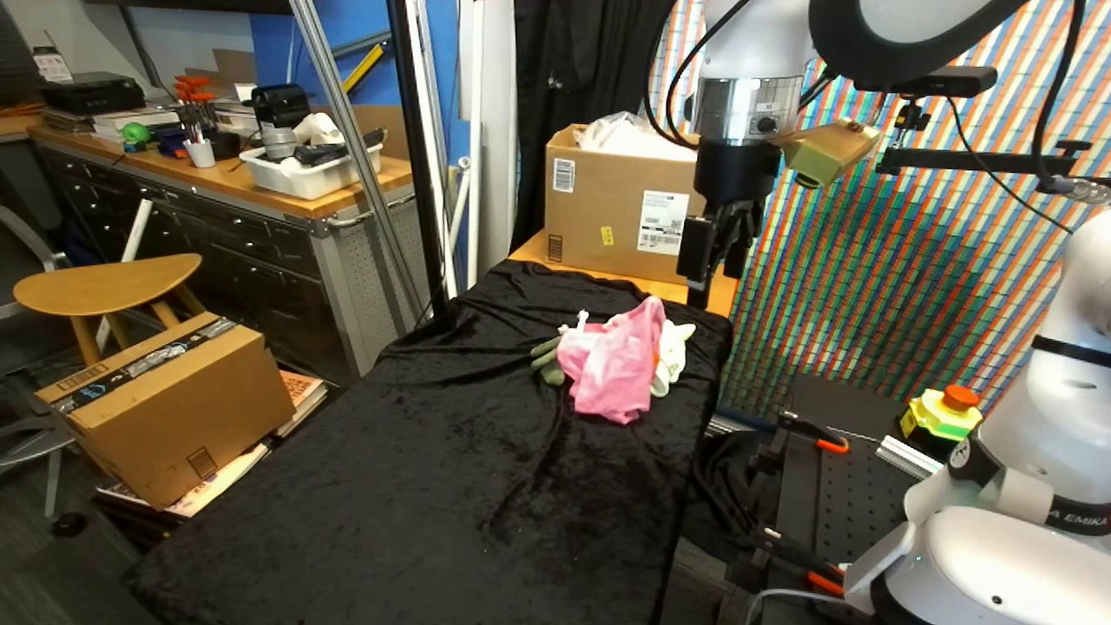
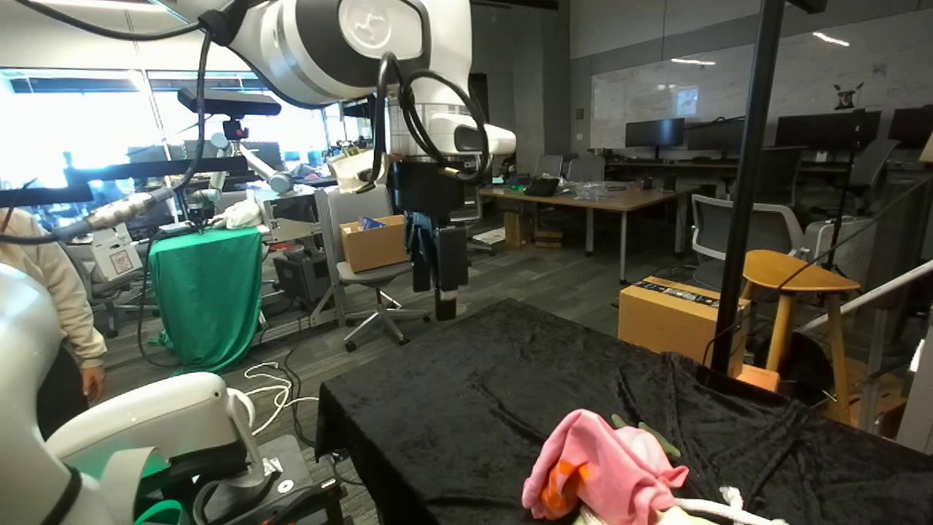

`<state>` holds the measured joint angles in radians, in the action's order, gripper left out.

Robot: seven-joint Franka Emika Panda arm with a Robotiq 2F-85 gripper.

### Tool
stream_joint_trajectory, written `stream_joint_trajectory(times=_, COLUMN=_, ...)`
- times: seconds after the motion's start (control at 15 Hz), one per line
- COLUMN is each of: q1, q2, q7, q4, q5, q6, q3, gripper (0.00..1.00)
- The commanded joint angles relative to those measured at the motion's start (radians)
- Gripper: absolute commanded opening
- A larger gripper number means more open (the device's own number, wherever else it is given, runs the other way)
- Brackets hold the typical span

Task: Gather all the objects on the table and put them in one place

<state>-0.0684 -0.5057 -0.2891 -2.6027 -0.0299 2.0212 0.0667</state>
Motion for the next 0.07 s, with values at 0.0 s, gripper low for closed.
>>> stream_joint_trajectory(times=0.0, q1=0.017, q2=0.007, q7=0.007, q4=0.002, q5=-0.008, q6=-0.002, q3=0.018, gripper=1.00)
